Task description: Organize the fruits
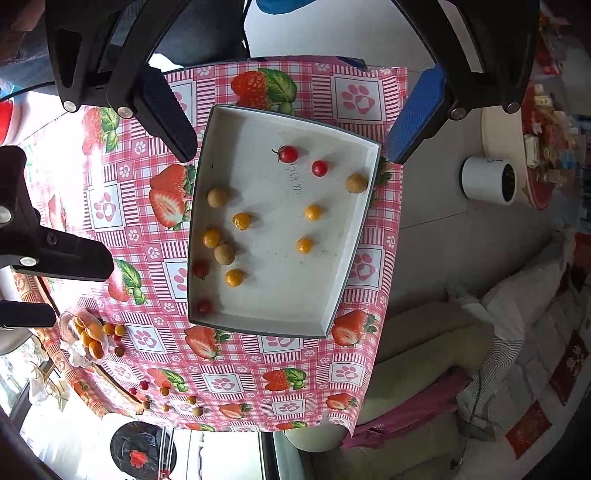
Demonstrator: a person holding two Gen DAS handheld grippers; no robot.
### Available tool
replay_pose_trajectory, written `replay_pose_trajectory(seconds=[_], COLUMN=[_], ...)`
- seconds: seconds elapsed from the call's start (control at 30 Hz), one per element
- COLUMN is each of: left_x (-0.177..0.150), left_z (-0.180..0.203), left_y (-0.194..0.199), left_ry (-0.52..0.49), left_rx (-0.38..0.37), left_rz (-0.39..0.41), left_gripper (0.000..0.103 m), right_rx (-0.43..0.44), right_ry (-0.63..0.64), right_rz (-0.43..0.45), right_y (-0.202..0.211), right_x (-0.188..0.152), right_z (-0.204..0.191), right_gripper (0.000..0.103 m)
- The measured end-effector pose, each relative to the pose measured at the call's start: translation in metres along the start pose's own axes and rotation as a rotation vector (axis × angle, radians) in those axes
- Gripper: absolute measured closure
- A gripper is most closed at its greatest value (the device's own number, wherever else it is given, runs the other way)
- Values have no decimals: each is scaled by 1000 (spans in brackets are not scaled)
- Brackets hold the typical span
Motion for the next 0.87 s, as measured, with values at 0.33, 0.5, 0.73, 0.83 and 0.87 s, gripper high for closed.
replay_pose_trajectory(seconds=[0.33, 0.5, 0.73, 0.83, 0.87], left_x=[1, 2, 2, 3, 3], left_z=[-2, -1, 1, 1, 1], left_y=[0, -1, -5, -4, -4], left_ry=[-2, -6, -17, -16, -17], left_rx=[11, 15, 8, 0, 1], left_rz=[0, -4, -18, -11, -12], left_gripper=[0, 0, 0, 0, 0], right_rx=[2, 4, 9, 8, 8], right_ry=[6, 6, -2, 0, -4], right_rz=[-8, -14, -43, -42, -42], right_y=[-4, -5, -11, -12, -12], right_x=[2, 1, -3, -3, -2], right_z=[-5, -4, -2, -3, -3], right_gripper=[0, 0, 0, 0, 0])
Point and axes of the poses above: each gripper's, at about its wrist camera, not at the fingertips, and y roughly against the way its jaws point, z to its right, x to its top, the point moved 8 cm from there along -y, roughly the way its jaws point, and after that the axes turned 11 degrees about x, right-handed, at the moved point
